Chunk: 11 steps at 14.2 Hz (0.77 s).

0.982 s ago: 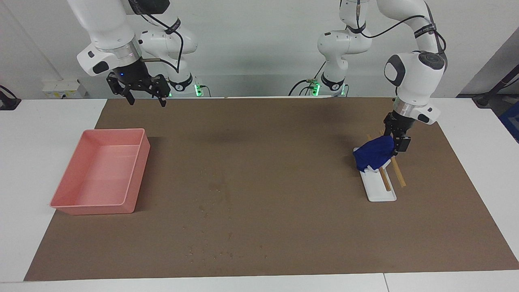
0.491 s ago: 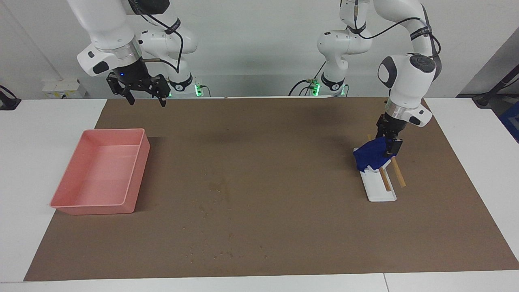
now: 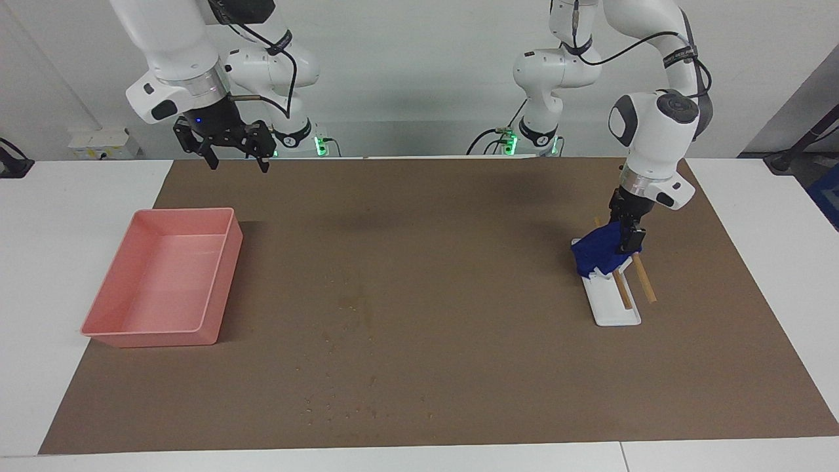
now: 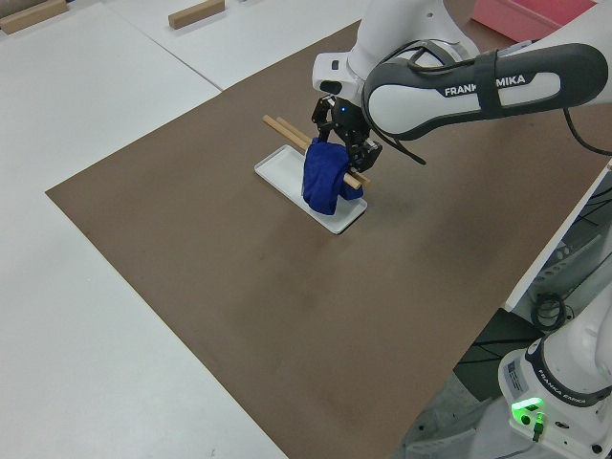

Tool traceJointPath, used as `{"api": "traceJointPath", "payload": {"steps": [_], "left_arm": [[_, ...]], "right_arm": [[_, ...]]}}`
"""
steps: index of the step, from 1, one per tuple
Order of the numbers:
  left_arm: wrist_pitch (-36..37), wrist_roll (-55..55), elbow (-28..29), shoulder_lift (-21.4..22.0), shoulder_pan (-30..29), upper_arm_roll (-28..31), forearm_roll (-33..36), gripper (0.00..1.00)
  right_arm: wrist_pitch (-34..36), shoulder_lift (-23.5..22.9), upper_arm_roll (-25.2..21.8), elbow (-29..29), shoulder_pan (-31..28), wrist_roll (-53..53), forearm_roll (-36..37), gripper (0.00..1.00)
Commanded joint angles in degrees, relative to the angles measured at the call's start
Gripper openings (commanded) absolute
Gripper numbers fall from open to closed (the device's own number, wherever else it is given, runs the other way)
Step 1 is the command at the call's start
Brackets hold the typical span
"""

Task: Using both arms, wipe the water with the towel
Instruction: 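Grasp the blue towel with the left gripper and lift it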

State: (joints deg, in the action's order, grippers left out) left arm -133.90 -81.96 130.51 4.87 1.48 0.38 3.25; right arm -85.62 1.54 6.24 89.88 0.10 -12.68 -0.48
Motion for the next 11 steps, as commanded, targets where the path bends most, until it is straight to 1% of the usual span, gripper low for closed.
{"api": "traceJointPath", "payload": {"steps": [1, 2, 4, 5, 6, 9, 11], "left_arm": [[2.93, 0.57, -2.18, -1.27, 0.72, 0.50, 1.15, 0.14], [3.64, 0.66, -3.15, -1.53, 0.72, 0.41, 1.15, 0.00], [5.74, 0.84, -4.82, -2.14, 1.16, 0.41, 1.15, 0.00], [8.01, 0.92, -6.83, -2.50, 1.51, 0.32, 1.15, 0.00], [10.73, 0.84, -9.20, -3.63, 1.60, 0.23, 1.06, 0.00], [21.01, -0.04, -18.95, -6.71, 4.23, 0.23, 0.36, 0.00], [25.86, -0.92, -23.70, -7.33, 5.72, 0.23, -2.35, 0.00]], "right_arm": [[-0.68, 1.45, 0.35, 1.79, -0.63, -0.68, -0.84, 1.00], [-0.68, 1.45, 0.35, 1.79, -0.63, -0.59, -0.84, 1.00], [-0.68, 1.54, 0.35, 1.79, -0.63, -0.59, -0.84, 1.00], [-0.68, 1.54, 0.35, 1.87, -0.63, -0.59, -0.84, 1.00], [-0.68, 1.54, 0.35, 1.79, -0.63, -0.59, -0.84, 1.00], [-0.68, 1.45, 0.44, 1.79, -0.54, -1.20, -1.02, 1.00], [-0.86, 1.37, 0.53, 1.52, -0.20, -3.47, -1.11, 1.00]]}}
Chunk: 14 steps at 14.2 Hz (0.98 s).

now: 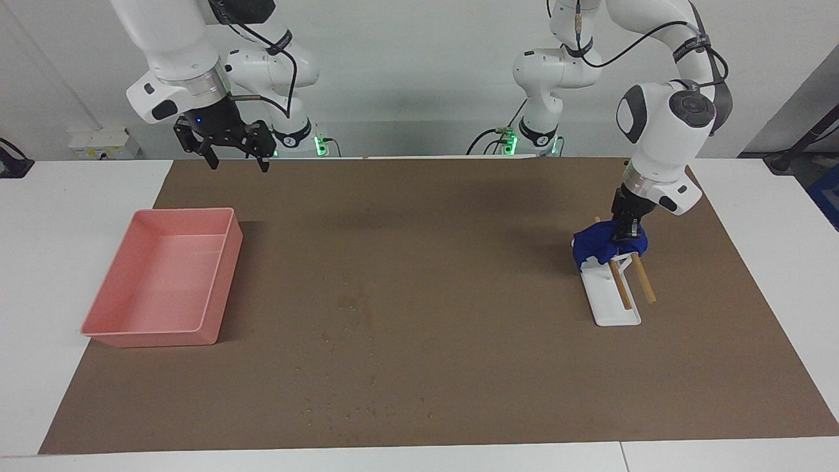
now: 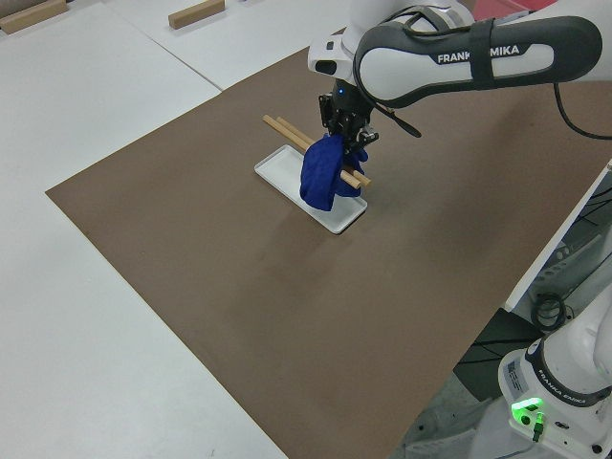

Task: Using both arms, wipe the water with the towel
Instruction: 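Grasp the blue towel with the left gripper and lift it, then carry the towel toward the center while the right gripper approaches it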

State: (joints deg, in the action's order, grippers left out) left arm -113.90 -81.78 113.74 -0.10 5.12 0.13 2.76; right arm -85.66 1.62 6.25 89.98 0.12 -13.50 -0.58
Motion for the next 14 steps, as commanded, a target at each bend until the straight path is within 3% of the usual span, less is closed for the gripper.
{"api": "traceJointPath", "payload": {"steps": [1, 4, 8, 11, 14], "left_arm": [[7.54, -1.97, -8.78, -2.36, 2.78, 0.48, -3.53, 0.00], [10.45, -6.88, -12.56, -2.01, 7.08, 0.40, -5.82, 0.00], [8.97, -18.38, -14.16, -2.19, 15.68, 0.22, -7.24, 0.00], [5.81, -29.80, -15.12, -2.36, 22.11, 0.05, -7.15, 0.00], [5.27, -38.16, -18.19, -2.71, 24.84, -0.04, -7.24, 0.00]], "right_arm": [[-0.82, 1.36, 0.69, 1.51, -0.12, -4.67, -1.09, 1.00], [-2.48, 1.36, 1.83, 1.69, -0.04, -13.27, -6.25, 1.00], [-6.70, 0.84, 6.13, 1.78, 0.14, -29.61, -11.79, 1.00], [-12.05, -0.21, 6.32, 1.69, 4.26, -45.68, -17.24, 1.00], [-16.28, -2.06, 6.32, 1.43, 7.60, -55.99, -21.21, 1.00]]}}
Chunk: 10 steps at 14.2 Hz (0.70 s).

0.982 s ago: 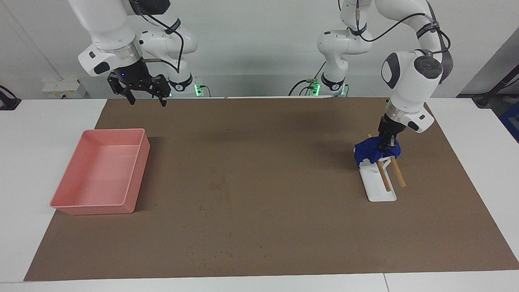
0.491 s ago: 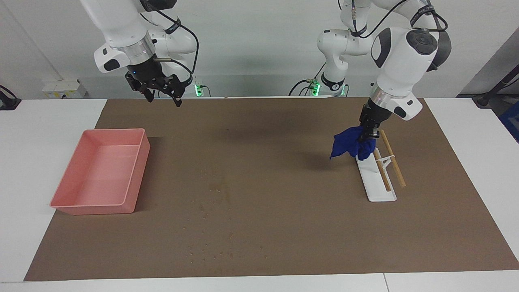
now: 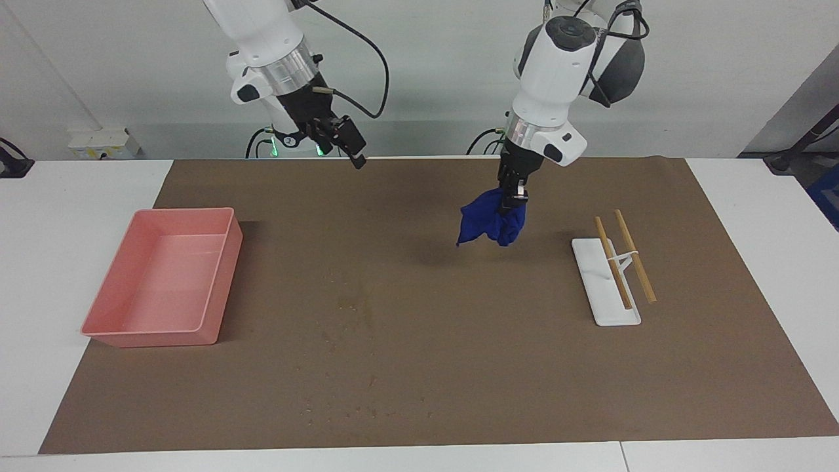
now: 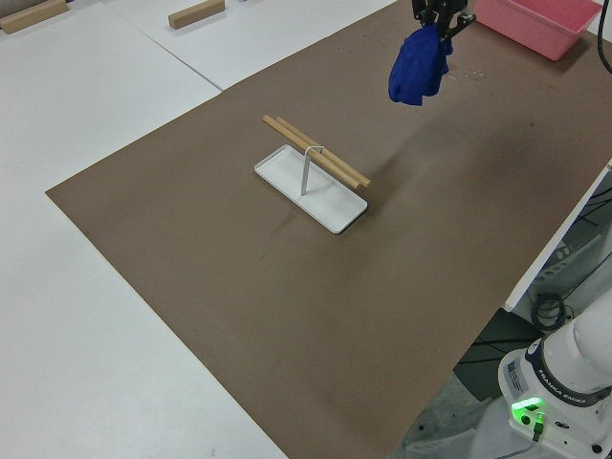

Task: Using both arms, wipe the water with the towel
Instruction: 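Carry the towel toward the center while the right gripper approaches it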

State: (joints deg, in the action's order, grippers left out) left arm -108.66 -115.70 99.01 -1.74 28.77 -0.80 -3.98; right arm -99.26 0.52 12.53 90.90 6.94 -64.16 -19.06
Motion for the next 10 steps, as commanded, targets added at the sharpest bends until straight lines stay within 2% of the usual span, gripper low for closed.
{"api": "traceJointPath", "payload": {"steps": [1, 6, 10], "left_arm": [[0.37, -6.27, -5.04, -1.08, 1.73, 0.72, -0.59, 0.00], [-1.20, -17.08, -9.09, -1.51, 2.08, -1.74, -2.26, 0.00], [-6.21, -27.89, -10.50, -2.04, 2.43, -5.25, -1.56, 0.00]], "right_arm": [[-3.65, -1.48, 0.04, 0.42, 1.14, -8.23, -4.31, 1.00], [-6.64, -4.82, 0.39, -0.55, 1.84, -13.09, -11.34, 1.00], [-11.82, -6.06, 0.39, -0.82, 5.70, -18.53, -11.62, 1.00]]}}
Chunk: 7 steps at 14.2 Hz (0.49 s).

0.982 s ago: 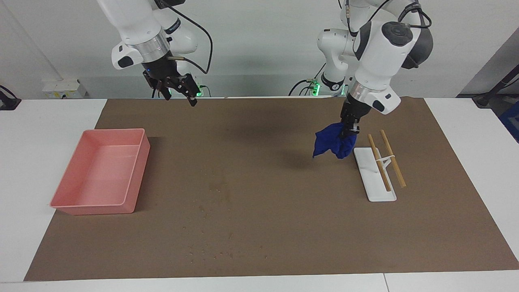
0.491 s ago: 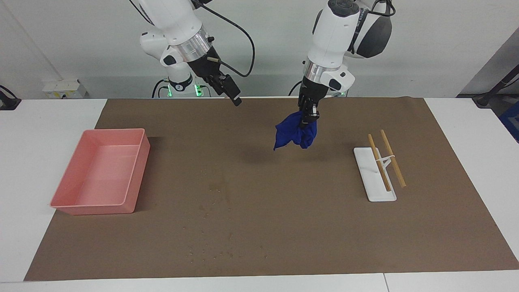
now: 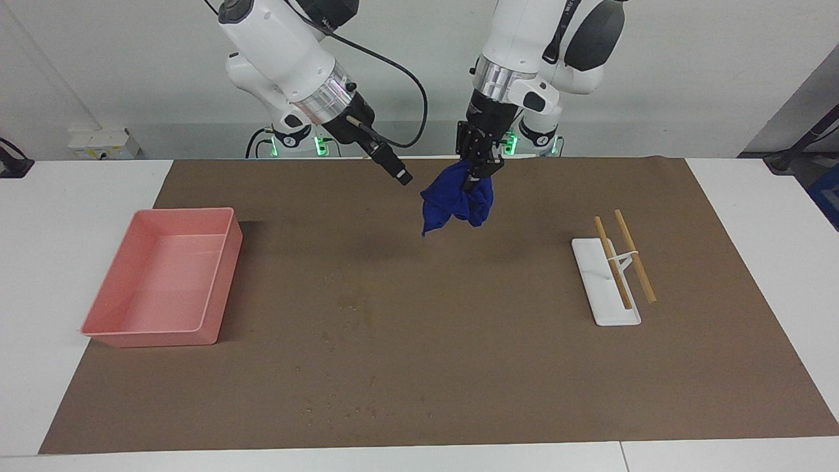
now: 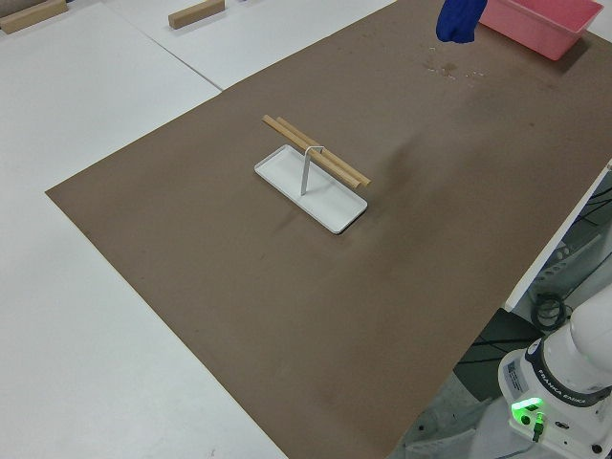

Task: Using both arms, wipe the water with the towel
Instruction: 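Carry the towel toward the center while the right gripper approaches it, then grasp the towel with the right gripper from the left gripper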

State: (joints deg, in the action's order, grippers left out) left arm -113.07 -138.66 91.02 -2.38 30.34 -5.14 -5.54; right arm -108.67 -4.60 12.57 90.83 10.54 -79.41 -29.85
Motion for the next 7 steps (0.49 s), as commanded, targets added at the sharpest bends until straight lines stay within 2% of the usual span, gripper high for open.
{"api": "traceJointPath", "payload": {"steps": [1, 3, 7], "left_arm": [[-2.85, -7.39, -2.51, -1.66, 2.34, -1.27, 1.49, 0.00], [-5.40, -11.88, -2.42, -1.67, 3.58, -1.45, 4.22, 0.00], [-5.41, -12.25, -2.42, -1.67, 4.38, -1.45, 4.23, 0.00]], "right_arm": [[-3.03, -0.94, 0.35, -0.74, 2.46, -3.91, -0.56, 1.00], [-2.95, -0.94, 0.35, -0.66, 2.82, -4.00, -0.47, 1.00], [-3.04, -0.94, 0.35, -0.74, 2.91, -4.09, 1.97, 1.00]]}}
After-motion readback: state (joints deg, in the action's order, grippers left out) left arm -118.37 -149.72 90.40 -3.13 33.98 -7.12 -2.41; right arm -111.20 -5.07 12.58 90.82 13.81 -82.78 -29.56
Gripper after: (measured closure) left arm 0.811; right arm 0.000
